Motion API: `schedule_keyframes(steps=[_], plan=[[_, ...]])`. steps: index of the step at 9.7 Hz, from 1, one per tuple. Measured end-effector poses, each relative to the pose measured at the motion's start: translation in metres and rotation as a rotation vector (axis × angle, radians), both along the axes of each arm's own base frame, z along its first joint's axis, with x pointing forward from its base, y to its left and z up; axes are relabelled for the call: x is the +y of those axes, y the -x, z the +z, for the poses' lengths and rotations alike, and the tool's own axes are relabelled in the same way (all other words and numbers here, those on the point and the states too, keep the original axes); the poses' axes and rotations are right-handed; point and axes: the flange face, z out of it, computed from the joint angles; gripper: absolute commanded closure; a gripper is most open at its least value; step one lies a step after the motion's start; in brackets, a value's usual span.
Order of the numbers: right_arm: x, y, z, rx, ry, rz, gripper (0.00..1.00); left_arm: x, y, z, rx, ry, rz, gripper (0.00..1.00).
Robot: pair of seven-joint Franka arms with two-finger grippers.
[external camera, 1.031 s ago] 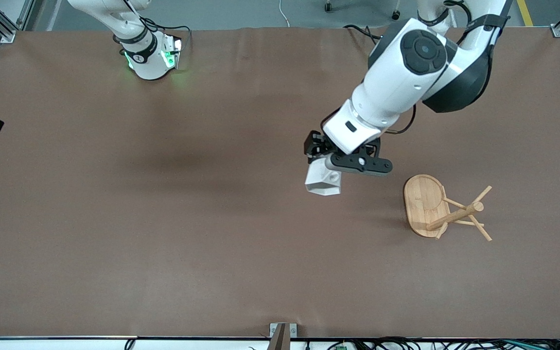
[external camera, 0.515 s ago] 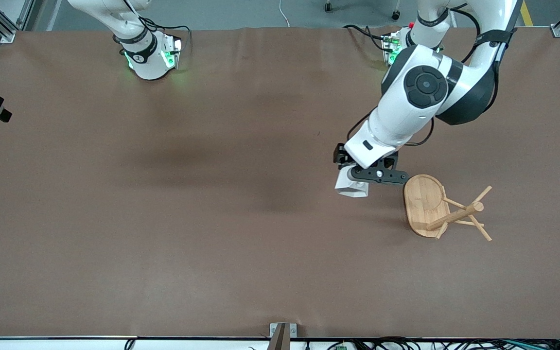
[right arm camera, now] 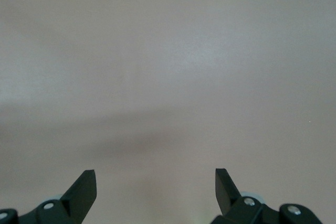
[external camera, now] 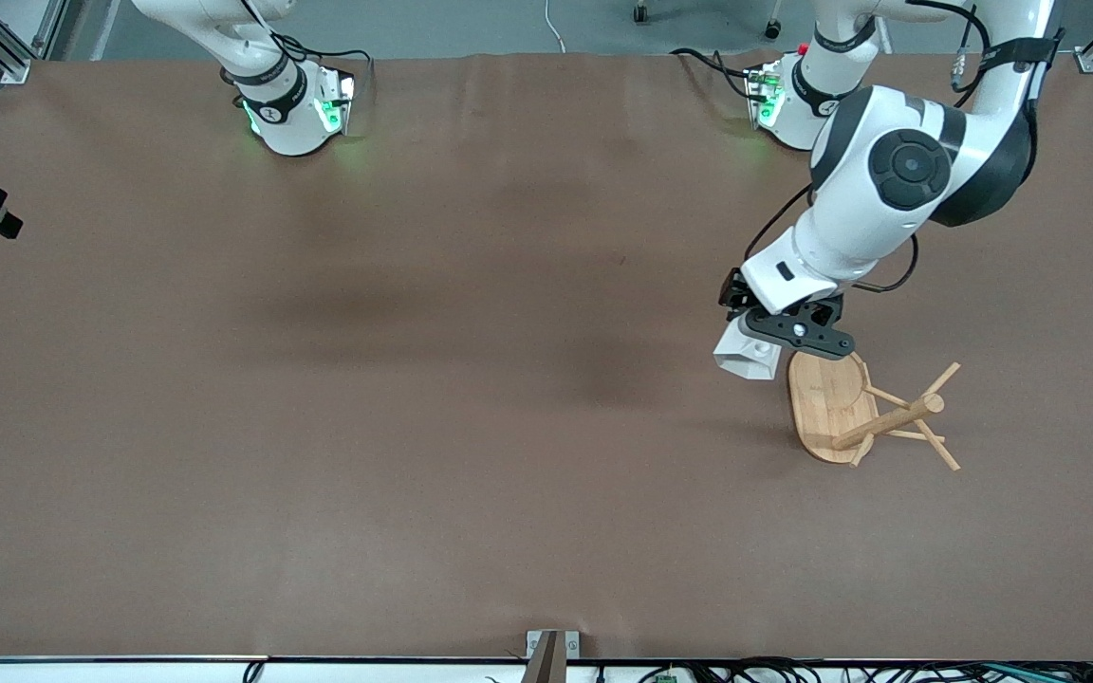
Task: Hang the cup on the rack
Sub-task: 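Move the cup with the left gripper above the wooden rack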
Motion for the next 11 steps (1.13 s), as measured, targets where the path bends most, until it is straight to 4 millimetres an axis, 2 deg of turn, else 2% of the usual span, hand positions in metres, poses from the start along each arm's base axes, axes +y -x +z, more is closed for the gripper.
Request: schedule_keyframes(steps=[5, 11], plan=[[0.000, 0.000, 0.000, 0.000, 0.000, 0.001, 0.00, 0.042, -0.018, 0.000, -0.009, 0.070, -0.010, 0.99], [0.000, 0.000, 0.000, 0.001, 0.000, 0.001, 0.00, 0.057, -0.027, -0.023, 0.006, 0.097, 0.011, 0.99]])
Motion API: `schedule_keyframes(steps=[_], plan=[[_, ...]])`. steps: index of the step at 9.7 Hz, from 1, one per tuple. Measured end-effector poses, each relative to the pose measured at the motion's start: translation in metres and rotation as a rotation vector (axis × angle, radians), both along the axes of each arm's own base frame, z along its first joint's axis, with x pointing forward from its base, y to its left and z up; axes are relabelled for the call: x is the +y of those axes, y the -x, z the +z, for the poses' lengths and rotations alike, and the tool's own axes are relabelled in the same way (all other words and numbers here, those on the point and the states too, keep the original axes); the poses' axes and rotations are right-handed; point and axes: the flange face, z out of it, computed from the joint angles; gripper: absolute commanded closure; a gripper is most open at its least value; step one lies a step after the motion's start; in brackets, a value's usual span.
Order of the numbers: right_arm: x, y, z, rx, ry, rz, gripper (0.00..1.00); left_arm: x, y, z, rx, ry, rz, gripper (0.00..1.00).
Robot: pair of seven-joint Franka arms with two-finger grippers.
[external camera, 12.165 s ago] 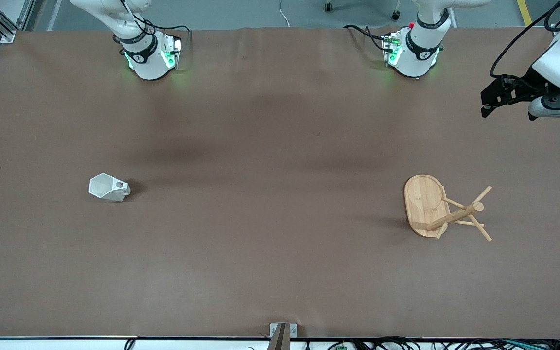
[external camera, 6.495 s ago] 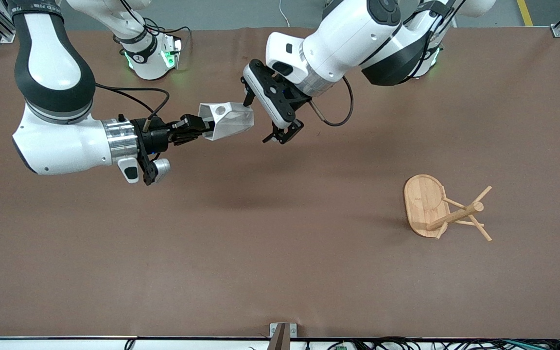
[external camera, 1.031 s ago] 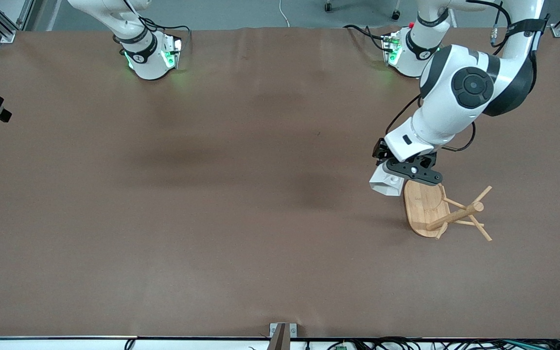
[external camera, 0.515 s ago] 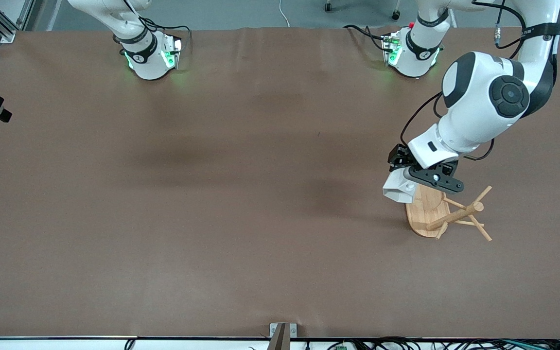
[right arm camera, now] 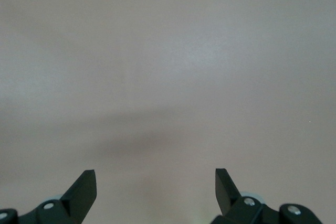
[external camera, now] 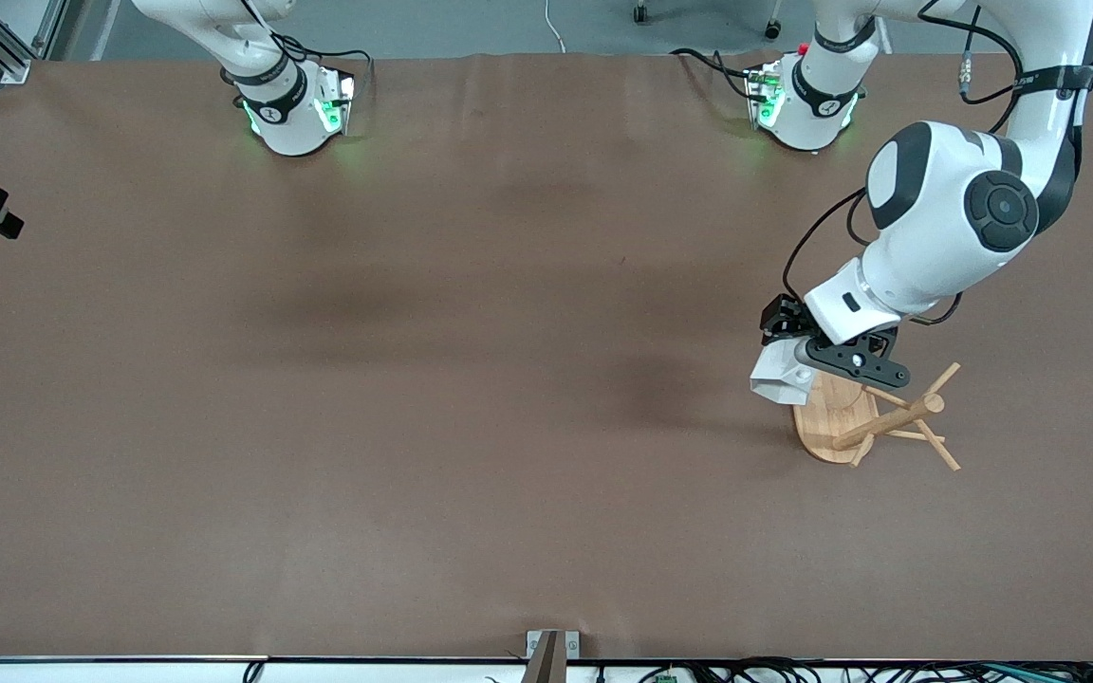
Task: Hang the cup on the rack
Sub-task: 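Move the cup with the left gripper above the wooden rack, then lower the cup with the left gripper, threading its hole onto a peg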
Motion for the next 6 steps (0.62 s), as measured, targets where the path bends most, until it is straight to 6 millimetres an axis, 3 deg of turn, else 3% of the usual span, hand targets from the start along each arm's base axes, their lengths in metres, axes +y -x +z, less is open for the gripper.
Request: schedule_keyframes(steps=[3, 6], plan=[[-0.001, 0.000, 0.000, 0.001, 0.000, -0.001, 0.00, 0.027, -0.003, -0.008, 0.003, -0.012, -0.032, 0.99], [-0.002, 0.000, -0.001, 0.002, 0.000, -0.003, 0.00, 0.038, -0.005, -0.008, 0.001, -0.015, -0.018, 0.99]])
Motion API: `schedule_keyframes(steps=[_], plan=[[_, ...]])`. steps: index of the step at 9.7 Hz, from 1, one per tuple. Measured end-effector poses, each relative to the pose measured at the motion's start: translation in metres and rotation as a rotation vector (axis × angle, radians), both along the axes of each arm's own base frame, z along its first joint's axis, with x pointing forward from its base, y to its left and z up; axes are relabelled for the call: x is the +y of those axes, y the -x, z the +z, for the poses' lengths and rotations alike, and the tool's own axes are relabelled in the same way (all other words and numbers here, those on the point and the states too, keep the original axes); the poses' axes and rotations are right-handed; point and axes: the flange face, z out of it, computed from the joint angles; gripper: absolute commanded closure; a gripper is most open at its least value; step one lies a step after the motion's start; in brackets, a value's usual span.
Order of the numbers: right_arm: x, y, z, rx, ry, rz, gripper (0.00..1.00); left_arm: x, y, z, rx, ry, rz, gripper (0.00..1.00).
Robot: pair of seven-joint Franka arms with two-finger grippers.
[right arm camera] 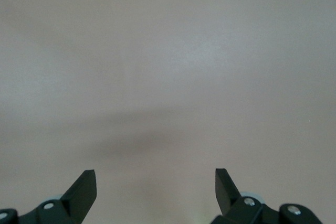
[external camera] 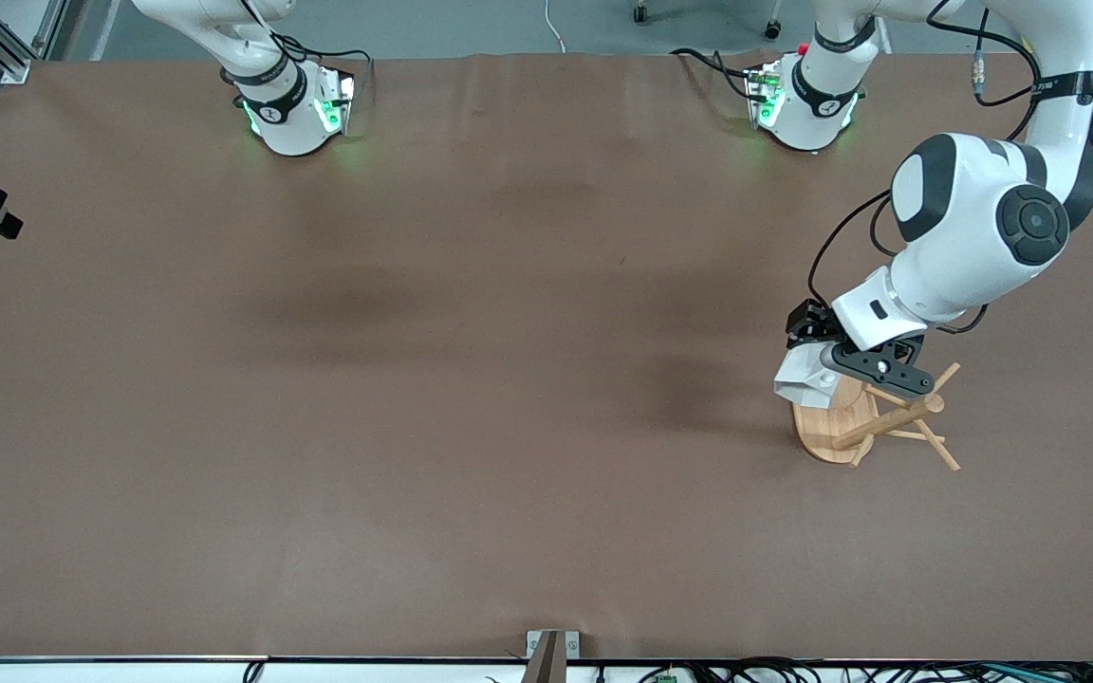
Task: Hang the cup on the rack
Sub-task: 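Lower the cup with the left gripper, threading its hole onto a peg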
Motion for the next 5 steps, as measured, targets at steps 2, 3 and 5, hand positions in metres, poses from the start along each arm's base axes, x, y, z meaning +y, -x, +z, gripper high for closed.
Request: schedule_keyframes(steps=[2, 3, 5], plan=[[-0.0013, 0.0001, 0.0000, 0.000, 0.000, -0.003, 0.00, 0.0056, -0.0025, 0.0011, -0.013, 0.002, 0.011, 0.99], [-0.0002, 0.0000, 0.0000, 0.000, 0.001, -0.001, 0.00, 0.0072, -0.0038, 0.0020, -0.019, 0.018, 0.026, 0.99], [0.0029, -0.0002, -0.0001, 0.001, 0.001, 0.004, 0.00, 0.0095, -0.0049, 0.0026, -0.018, 0.051, 0.054, 0.99]])
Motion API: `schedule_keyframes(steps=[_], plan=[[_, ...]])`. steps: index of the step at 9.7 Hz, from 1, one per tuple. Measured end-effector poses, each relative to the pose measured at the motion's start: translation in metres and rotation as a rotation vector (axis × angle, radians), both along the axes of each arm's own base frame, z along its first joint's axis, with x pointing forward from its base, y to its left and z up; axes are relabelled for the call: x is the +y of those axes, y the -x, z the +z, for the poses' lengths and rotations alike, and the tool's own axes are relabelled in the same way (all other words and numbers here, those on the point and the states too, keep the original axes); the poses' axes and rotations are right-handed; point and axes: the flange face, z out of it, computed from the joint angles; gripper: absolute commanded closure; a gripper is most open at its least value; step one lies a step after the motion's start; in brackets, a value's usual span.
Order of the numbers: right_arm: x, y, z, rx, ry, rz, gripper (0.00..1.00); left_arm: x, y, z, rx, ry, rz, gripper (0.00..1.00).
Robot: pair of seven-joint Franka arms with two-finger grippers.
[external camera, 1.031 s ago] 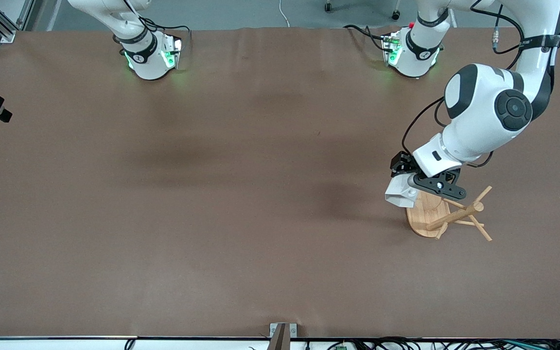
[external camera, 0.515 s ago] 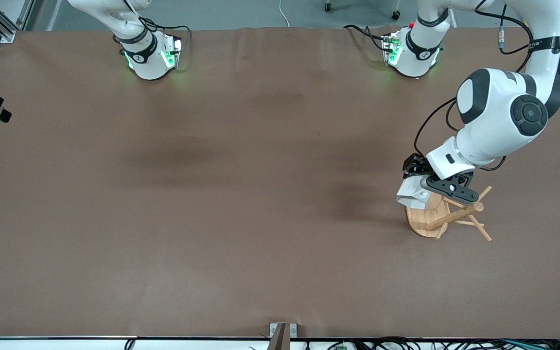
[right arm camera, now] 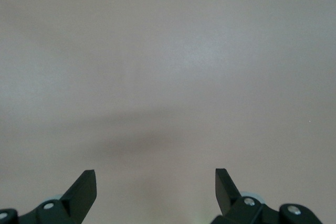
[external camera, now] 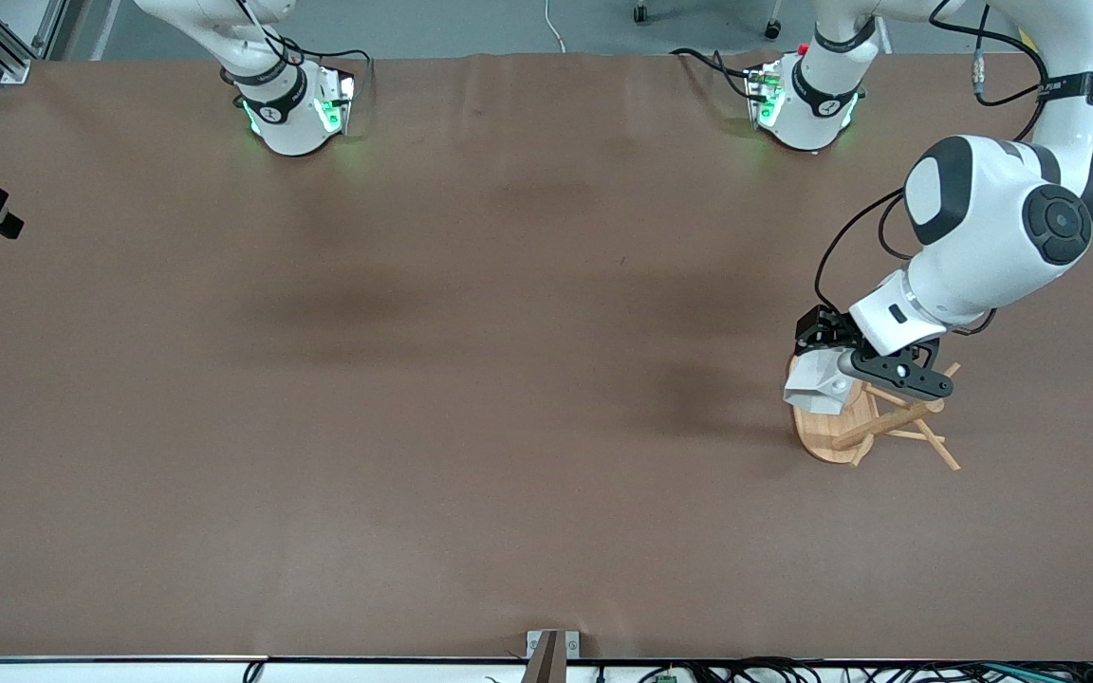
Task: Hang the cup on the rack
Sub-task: 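Lower the cup with the left gripper, threading its hole onto a peg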
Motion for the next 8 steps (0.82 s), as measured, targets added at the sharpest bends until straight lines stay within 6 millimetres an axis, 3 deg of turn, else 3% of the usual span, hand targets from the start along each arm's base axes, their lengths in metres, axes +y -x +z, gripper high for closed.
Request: schedule_keyframes(steps=[8], plan=[[0.000, 0.000, 0.000, 0.001, 0.000, 0.001, 0.00, 0.017, -0.002, -0.004, 0.000, -0.003, 0.031, 0.99]])
